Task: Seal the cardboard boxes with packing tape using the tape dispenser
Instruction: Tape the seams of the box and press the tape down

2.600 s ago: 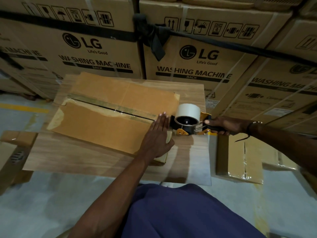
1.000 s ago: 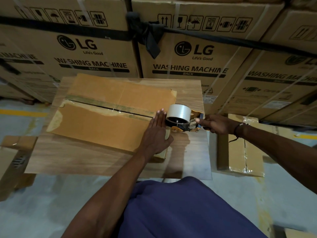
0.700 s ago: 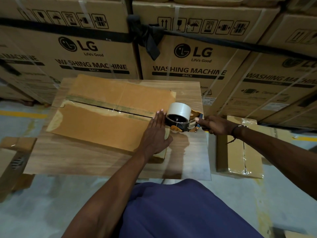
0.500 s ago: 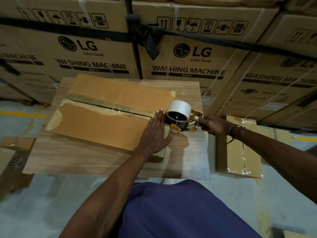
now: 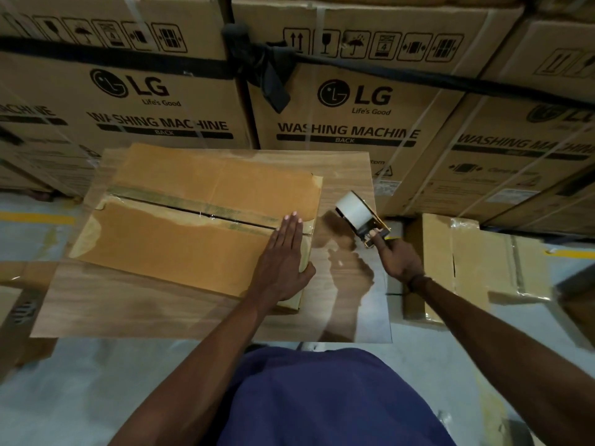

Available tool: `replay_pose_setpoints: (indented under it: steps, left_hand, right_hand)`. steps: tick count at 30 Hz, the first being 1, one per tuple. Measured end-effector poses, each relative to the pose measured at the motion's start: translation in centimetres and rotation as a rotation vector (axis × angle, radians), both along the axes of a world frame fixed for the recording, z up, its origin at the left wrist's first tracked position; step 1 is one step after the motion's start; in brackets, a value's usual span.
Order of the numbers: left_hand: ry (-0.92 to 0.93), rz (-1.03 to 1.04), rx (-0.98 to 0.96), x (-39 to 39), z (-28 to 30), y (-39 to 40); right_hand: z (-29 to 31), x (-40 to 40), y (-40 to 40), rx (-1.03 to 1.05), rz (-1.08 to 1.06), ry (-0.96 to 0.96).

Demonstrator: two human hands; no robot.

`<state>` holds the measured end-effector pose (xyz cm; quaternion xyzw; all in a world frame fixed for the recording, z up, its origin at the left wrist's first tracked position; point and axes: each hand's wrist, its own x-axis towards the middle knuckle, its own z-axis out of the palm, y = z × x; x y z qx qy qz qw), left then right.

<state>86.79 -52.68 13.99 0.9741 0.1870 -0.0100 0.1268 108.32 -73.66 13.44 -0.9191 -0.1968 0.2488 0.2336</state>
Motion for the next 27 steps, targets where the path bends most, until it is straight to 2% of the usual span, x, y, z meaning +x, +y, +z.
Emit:
replay_pose_setpoints:
  steps: [6,11,15,18,20,22,25,27]
  left_hand:
    - [-0.011,0.004,-0.015,0.2,0.2,-0.3]
    - [-0.030,-0.006,-0.044,0.1,0.3,-0.1]
    - [-0.023,-0.002,-0.051,0.2,0.4,-0.2]
    - [-0.014,-0.011,-0.052,0.2,0.5,-0.1]
    - [-0.009,-0.019,-0.050,0.1,0.5,0.0]
    - [-0.006,-0.018,-0.041,0.1,0.5,-0.1]
    - [0.013,-0.013,-0.052,0.3,0.7,-0.1]
    - [0.028,-0.031,-0.073,0.2,0.8,0.3]
  right_hand:
    - [-4.3,-3.8,1.0,-0.136,-0.075,-0.246]
    - [-7.2,-5.6,1.3,-0.050,-0.158,-0.174]
    - [-8.5,-5.4,0.5,0.030,-0.130,-0.019]
    - [-7.5,-5.7,1.0,0.040,-0.236,-0.082]
    - [-5.5,-6.6,2.2,0.136,-0.305,-0.212]
    - [-2.7,-8.1,4.2,0.333,-0.294,-0.264]
    - [1.8,-11.3,7.6,0.595,-0.244,-0.163]
    - [3.3,-13.3,9.5,0.630,-0.185,-0.008]
